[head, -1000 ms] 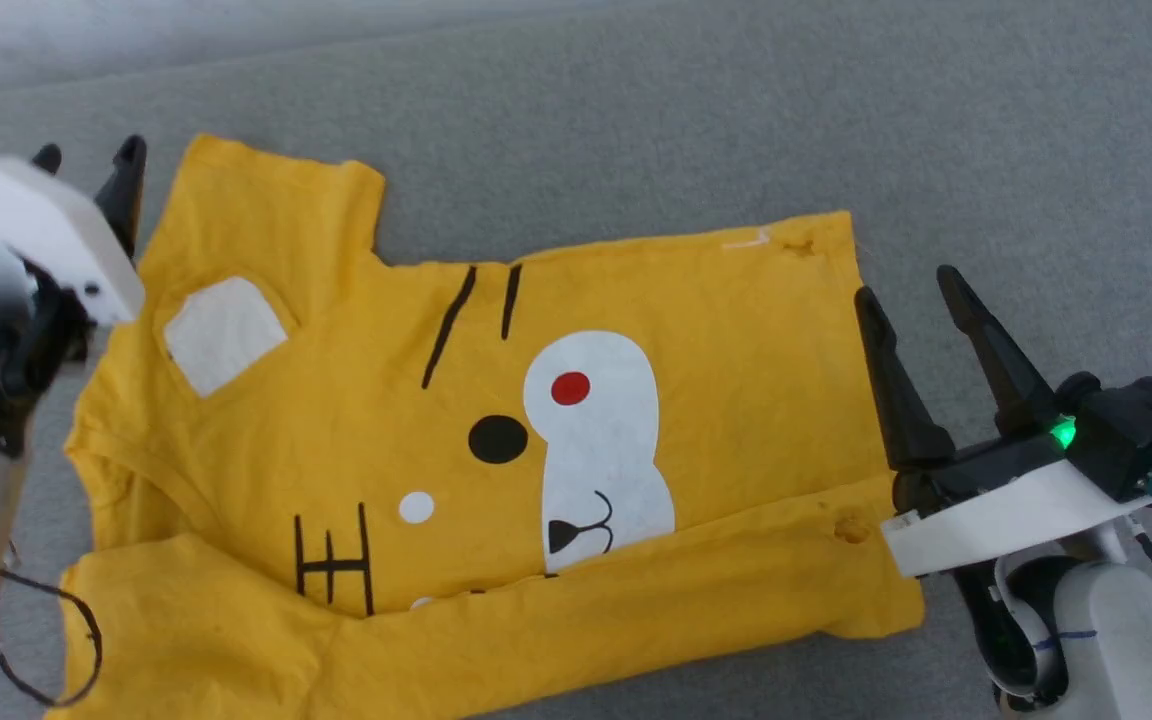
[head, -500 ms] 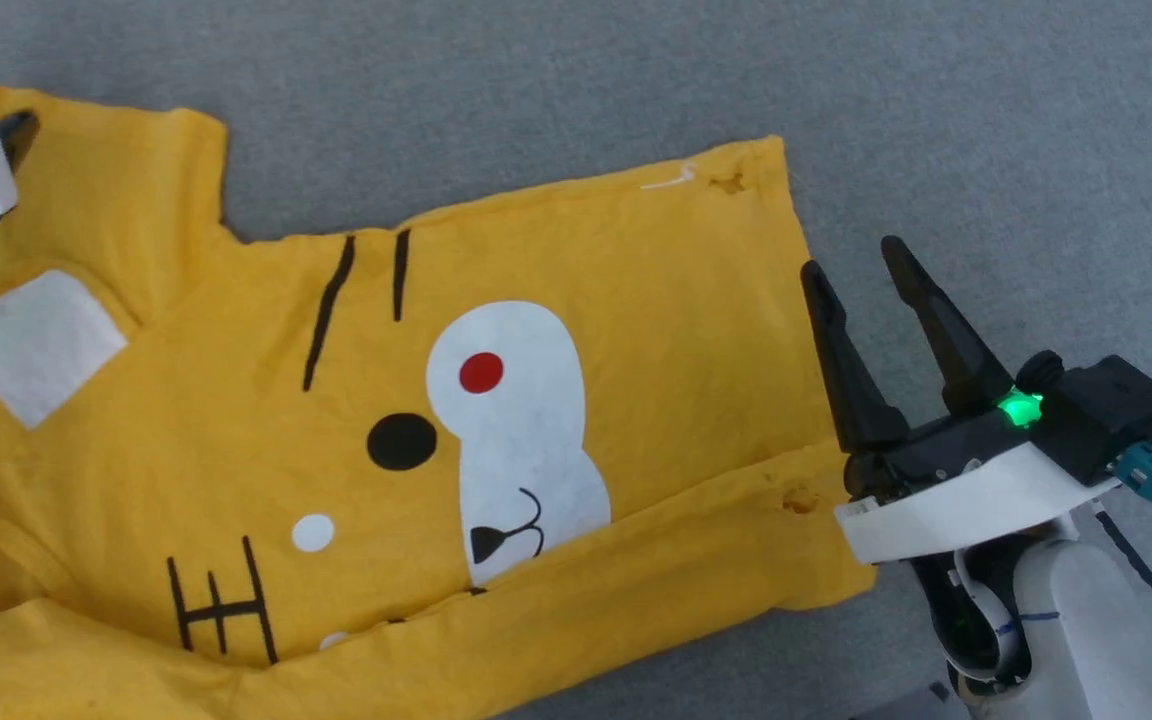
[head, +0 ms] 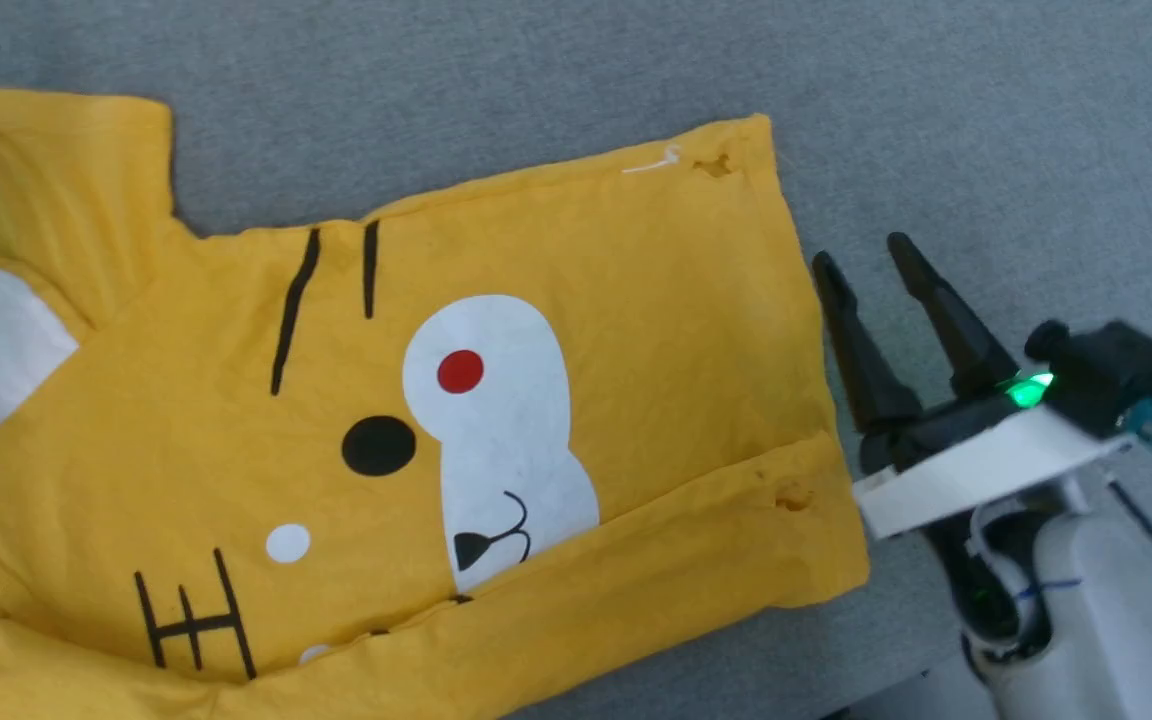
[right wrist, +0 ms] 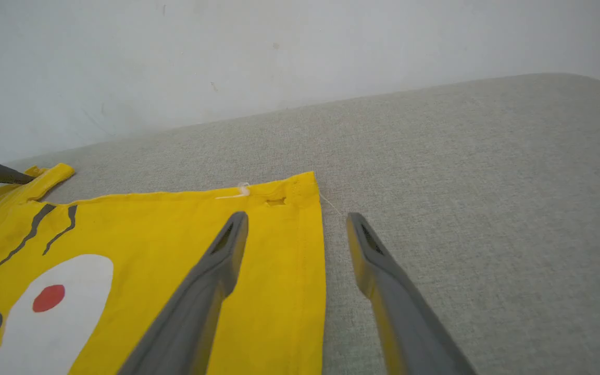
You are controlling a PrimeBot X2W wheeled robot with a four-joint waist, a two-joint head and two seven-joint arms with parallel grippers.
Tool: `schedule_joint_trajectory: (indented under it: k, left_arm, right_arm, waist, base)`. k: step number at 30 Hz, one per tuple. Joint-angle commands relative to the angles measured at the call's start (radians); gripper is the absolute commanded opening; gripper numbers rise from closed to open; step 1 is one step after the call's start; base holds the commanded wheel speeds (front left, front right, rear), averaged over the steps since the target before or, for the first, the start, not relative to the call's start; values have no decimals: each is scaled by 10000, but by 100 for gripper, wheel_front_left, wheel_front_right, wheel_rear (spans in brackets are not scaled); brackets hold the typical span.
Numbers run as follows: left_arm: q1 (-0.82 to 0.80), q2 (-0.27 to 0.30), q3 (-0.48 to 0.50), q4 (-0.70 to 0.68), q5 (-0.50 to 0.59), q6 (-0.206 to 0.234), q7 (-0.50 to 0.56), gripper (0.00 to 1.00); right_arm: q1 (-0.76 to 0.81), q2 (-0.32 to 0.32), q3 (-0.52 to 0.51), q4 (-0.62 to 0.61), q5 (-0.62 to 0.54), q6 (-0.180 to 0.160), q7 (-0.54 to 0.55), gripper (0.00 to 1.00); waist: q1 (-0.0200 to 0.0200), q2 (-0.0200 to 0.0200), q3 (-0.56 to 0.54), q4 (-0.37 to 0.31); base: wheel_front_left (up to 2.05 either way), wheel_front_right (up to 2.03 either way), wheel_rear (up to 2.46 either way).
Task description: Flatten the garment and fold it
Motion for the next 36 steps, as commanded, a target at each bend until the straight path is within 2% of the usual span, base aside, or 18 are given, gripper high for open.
schedule_joint_trajectory:
  k: [1, 8, 14, 21, 28, 29, 30, 31, 32, 36]
  left_arm:
    - [1225, -562, -588, 399, -66, -106, 201, 0]
    - [829, -910, -512, 364, 529, -130, -1659, 0]
    - [409, -1508, -412, 230, 539, -458, -2840, 0]
    - [158, -1681, -472, 22, 599, -716, -3293, 0]
    - [217, -1823, -518, 27, 487, -837, -3433, 0]
    - [242, -1830, -518, 48, 463, -856, -3447, 0]
    - [270, -1835, -523, 67, 447, -871, -3463, 0]
    - [298, -1840, -525, 95, 430, -889, -3488, 0]
    - [320, -1841, -522, 127, 409, -911, -3511, 0]
    - [466, -1846, -414, 208, 339, -943, -3863, 0]
  right_arm:
    - [-281, -133, -76, 156, 242, -9, 178, 100]
    - [-1832, -1065, -416, 1971, 1788, -9, 2119, 100]
    - [-3276, -1793, 111, 3468, 2664, -9, 4253, 100]
    - [-4525, -1927, 902, 4667, 3248, -9, 5593, 100]
    - [-4798, -1942, 2015, 5420, 4006, -9, 7012, 100]
    - [-4776, -1959, 2123, 5536, 4106, -9, 7251, 90]
    - [-4762, -1982, 2225, 5652, 4182, -9, 7492, 33]
    - [-4774, -2021, 2300, 5715, 4223, -9, 7615, 8]
    - [-4797, -2054, 2345, 5745, 4260, -9, 7646, 0]
    - [-4972, -2272, 2441, 5700, 4240, -9, 7265, 0]
  waist:
    - [0, 0, -130, 176]
    - [0, 0, -585, 811]
    - [0, 0, -822, 1498]
    - [0, 0, -760, 2018]
    - [0, 0, -734, 2210]
    - [0, 0, -747, 2211]
    - [0, 0, -767, 2210]
    - [0, 0, -796, 2211]
    - [0, 0, -820, 2212]
    - [0, 0, -1072, 2251]
  base:
    - [0, 0, 0]
    - [0, 0, 0]
    - [0, 0, 0]
    - [0, 0, 0]
    - [0, 0, 0]
    - [0, 0, 0]
    - [0, 0, 0]
    - [0, 0, 0]
    - [0, 0, 0]
    - [0, 0, 0]
